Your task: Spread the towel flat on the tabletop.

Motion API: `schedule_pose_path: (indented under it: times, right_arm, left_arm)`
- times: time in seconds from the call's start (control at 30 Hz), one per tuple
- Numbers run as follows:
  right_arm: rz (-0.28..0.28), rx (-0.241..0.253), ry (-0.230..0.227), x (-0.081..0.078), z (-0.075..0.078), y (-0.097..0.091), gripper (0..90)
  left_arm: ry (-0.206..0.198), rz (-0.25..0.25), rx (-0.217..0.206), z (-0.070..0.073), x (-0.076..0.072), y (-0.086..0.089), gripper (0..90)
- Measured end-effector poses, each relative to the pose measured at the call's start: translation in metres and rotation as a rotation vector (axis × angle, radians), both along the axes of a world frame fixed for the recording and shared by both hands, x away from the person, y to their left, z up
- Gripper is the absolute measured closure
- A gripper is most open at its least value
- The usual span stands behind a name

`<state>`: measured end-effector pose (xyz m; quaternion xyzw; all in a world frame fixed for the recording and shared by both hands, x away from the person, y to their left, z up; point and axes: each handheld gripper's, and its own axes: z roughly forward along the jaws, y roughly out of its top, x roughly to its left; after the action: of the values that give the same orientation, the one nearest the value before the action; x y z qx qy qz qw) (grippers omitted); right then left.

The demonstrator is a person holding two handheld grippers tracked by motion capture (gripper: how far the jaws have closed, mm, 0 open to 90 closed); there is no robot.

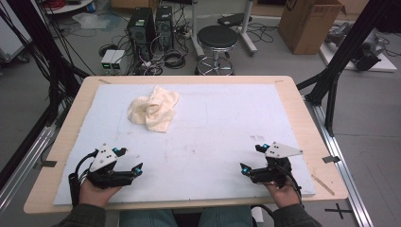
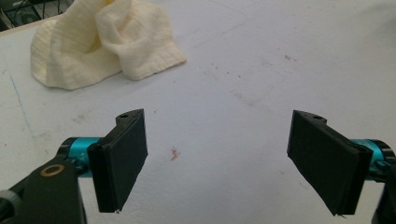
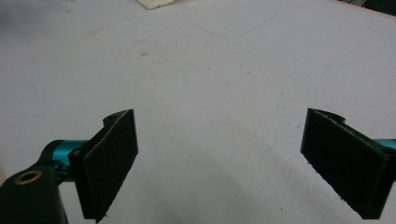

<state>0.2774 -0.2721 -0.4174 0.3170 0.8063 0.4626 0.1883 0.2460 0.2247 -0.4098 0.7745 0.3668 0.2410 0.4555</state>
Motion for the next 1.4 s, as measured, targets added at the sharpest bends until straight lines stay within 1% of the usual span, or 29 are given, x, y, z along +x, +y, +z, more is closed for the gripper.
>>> schedule_pose_path:
  times: [0.13,0.3,0.33,0.47,0.6,0.7,0.77,0.8,0.9,1.03,1.07,1.1,1.13,1.17,1.2,1.3,1.33,1.37,1.4]
  right_arm:
    - [0.001,0.003,0.012,0.002,-0.001,0.0,10.4]
    - [0.004,0.006,0.007,0.002,-0.001,0.0,10.4]
    - [0.009,0.003,0.001,0.002,0.0,0.0,10.4]
    - [0.008,0.005,0.002,0.002,0.0,0.0,10.4]
    - [0.011,0.008,0.001,0.001,0.001,0.001,10.4]
    - [0.013,0.007,0.0,0.0,0.001,0.002,10.4]
    - [0.016,0.007,-0.006,-0.001,0.003,0.003,10.4]
    - [0.019,0.009,-0.009,-0.002,0.003,0.004,10.4]
    - [0.022,0.007,-0.011,-0.002,0.003,0.004,10.4]
    - [0.021,0.008,-0.007,-0.001,0.003,0.005,10.4]
    - [0.02,0.01,-0.014,-0.001,0.003,0.004,10.4]
    - [0.017,0.013,-0.005,-0.002,0.003,0.004,10.4]
    - [0.019,0.016,-0.012,-0.002,0.003,0.004,10.4]
    - [0.017,0.017,-0.012,-0.002,0.004,0.003,10.4]
    - [0.011,0.022,-0.012,-0.003,0.005,0.003,10.4]
    - [0.008,0.034,-0.022,-0.002,0.006,0.002,10.4]
    - [0.006,0.036,-0.021,-0.002,0.007,0.002,10.4]
    - [0.01,0.037,-0.024,-0.001,0.007,0.002,10.4]
    - [0.01,0.038,-0.025,-0.001,0.007,0.002,10.4]
  left_arm:
    - [0.004,0.002,0.002,-0.001,0.002,-0.001,20.4]
    - [0.004,0.001,0.003,-0.001,0.002,-0.001,20.4]
    - [0.004,-0.001,0.004,-0.001,0.001,-0.001,20.4]
    - [0.003,-0.001,-0.001,-0.001,0.001,0.0,20.4]
    - [0.002,0.004,0.005,-0.001,-0.001,0.001,20.4]
    - [0.002,0.004,0.002,-0.001,-0.002,0.001,20.4]
    - [-0.003,0.004,-0.011,0.0,-0.005,0.001,20.4]
    - [-0.005,0.006,-0.005,0.001,-0.005,0.002,20.4]
    - [-0.003,0.006,-0.007,0.0,-0.004,0.002,20.5]
    - [0.003,0.021,-0.021,0.001,-0.001,0.002,20.8]
    - [0.011,0.024,-0.034,0.003,0.002,0.002,21.1]
    - [0.018,0.023,-0.041,0.004,0.005,0.001,22.2]
    - [0.018,0.023,-0.041,0.004,0.005,0.001,23.2]
    - [0.032,0.021,-0.05,0.008,0.011,0.0,24.0]
    - [0.032,0.021,-0.05,0.008,0.011,0.0,24.3]
    - [0.043,0.027,-0.035,0.011,0.027,-0.002,25.8]
    - [0.043,0.027,-0.035,0.011,0.027,-0.002,26.0]
    - [0.052,0.04,-0.028,0.013,0.04,-0.004,26.2]
    - [0.054,0.043,-0.031,0.013,0.044,-0.005,26.3]
